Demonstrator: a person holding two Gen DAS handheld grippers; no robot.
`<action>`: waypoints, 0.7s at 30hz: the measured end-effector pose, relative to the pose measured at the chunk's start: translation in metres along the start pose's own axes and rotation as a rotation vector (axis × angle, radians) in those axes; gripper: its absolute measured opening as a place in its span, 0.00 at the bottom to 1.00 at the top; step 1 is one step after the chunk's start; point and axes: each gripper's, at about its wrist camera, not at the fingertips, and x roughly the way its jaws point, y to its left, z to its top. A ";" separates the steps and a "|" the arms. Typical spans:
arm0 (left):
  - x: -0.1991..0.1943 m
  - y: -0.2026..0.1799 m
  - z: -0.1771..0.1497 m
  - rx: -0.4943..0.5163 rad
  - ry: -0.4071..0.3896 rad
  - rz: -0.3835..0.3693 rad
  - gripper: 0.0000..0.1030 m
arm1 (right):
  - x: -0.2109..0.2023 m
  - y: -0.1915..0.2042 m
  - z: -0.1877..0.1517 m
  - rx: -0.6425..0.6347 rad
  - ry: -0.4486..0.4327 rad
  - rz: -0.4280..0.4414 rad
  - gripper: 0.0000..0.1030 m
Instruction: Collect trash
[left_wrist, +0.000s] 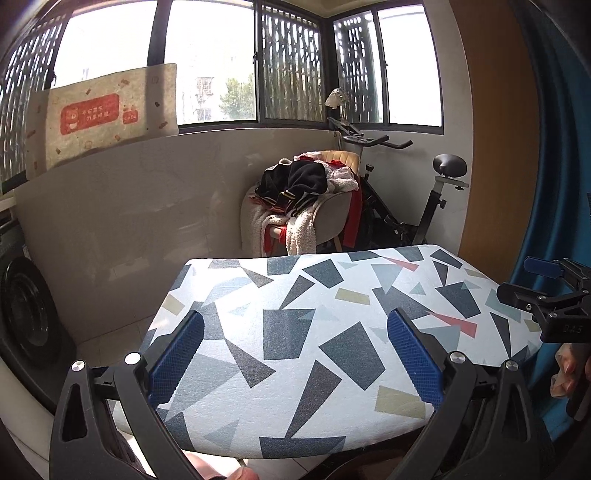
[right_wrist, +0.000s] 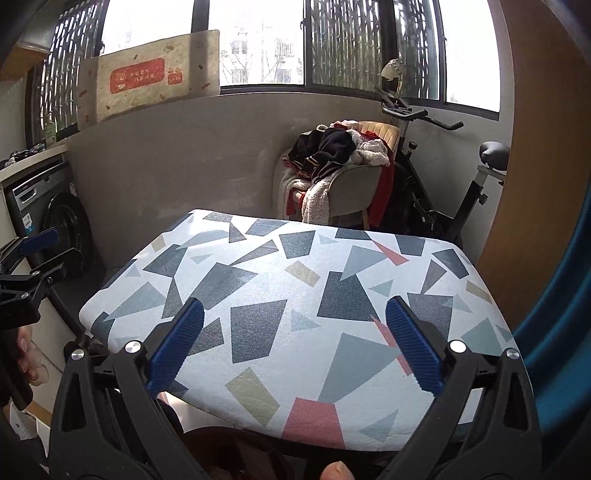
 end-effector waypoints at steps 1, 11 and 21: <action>-0.001 -0.002 0.001 0.008 -0.001 0.001 0.94 | 0.000 0.001 0.000 0.000 -0.001 -0.002 0.94; 0.000 -0.013 0.000 0.049 0.026 -0.013 0.94 | -0.004 0.002 0.000 -0.005 -0.006 -0.009 0.94; -0.001 -0.015 -0.001 0.050 0.035 -0.007 0.94 | -0.004 0.002 0.000 -0.007 -0.005 -0.011 0.94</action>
